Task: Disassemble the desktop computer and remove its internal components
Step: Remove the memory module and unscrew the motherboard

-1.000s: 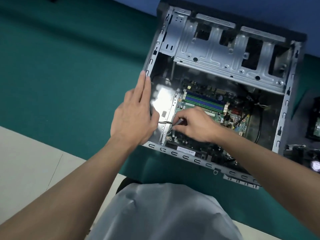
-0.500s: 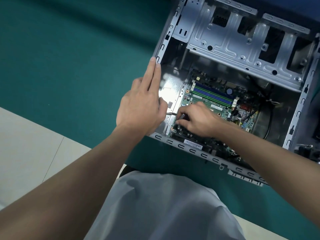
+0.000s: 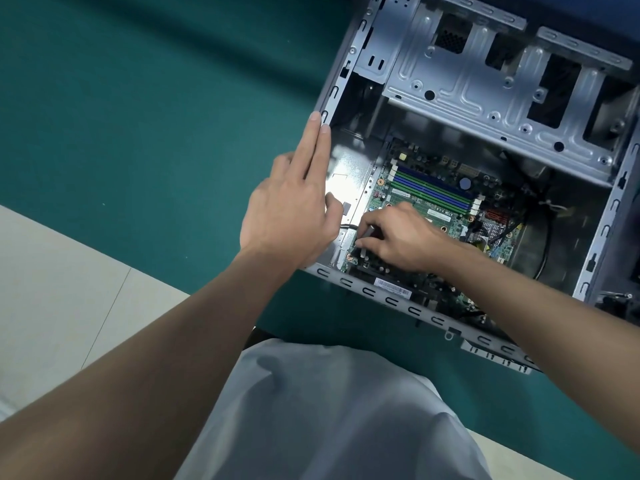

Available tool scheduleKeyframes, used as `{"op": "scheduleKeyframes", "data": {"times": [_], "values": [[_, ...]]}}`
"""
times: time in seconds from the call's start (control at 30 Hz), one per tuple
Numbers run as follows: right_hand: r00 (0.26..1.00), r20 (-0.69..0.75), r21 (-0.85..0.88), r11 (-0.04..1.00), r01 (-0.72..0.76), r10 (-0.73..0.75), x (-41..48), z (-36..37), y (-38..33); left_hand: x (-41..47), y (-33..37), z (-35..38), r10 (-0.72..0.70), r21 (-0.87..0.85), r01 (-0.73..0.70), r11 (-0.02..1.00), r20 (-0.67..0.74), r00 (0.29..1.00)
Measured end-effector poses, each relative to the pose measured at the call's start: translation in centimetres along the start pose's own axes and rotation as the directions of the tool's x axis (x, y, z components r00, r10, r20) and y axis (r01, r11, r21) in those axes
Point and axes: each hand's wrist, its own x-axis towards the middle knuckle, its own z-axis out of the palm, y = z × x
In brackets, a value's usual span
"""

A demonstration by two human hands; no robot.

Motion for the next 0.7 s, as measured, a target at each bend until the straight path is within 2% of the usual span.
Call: {"op": "scheduleKeyframes", "data": {"times": [0.17,0.27,0.4,0.57,0.7], "values": [[0.999,0.034,-0.052,0.998,0.029,-0.028,-0.1,-0.1,-0.4,0.0,0.0,0.0,-0.001,0.006,0.001,1.000,-0.002,1.000],[0.984,0.132,-0.206,0.968,0.143,-0.117,-0.5,-0.6,-1.3,0.0,0.0,0.0,0.001,0.004,-0.001,1.000,-0.001,1.000],[0.974,0.188,-0.426,0.883,0.197,-0.127,-0.8,-1.4,-3.2,0.0,0.0,0.0,0.002,-0.003,-0.002,1.000,0.000,1.000],[0.972,0.233,-0.421,0.904,0.070,0.033,0.2,-1.8,-4.5,-0.1,0.0,0.0,-0.003,-0.014,0.003,1.000,-0.005,1.000],[0.959,0.284,-0.477,0.864,0.163,-0.024,0.6,-1.7,-4.8,0.0,-0.1,0.1,0.002,-0.014,-0.002,1.000,-0.004,1.000]]}}
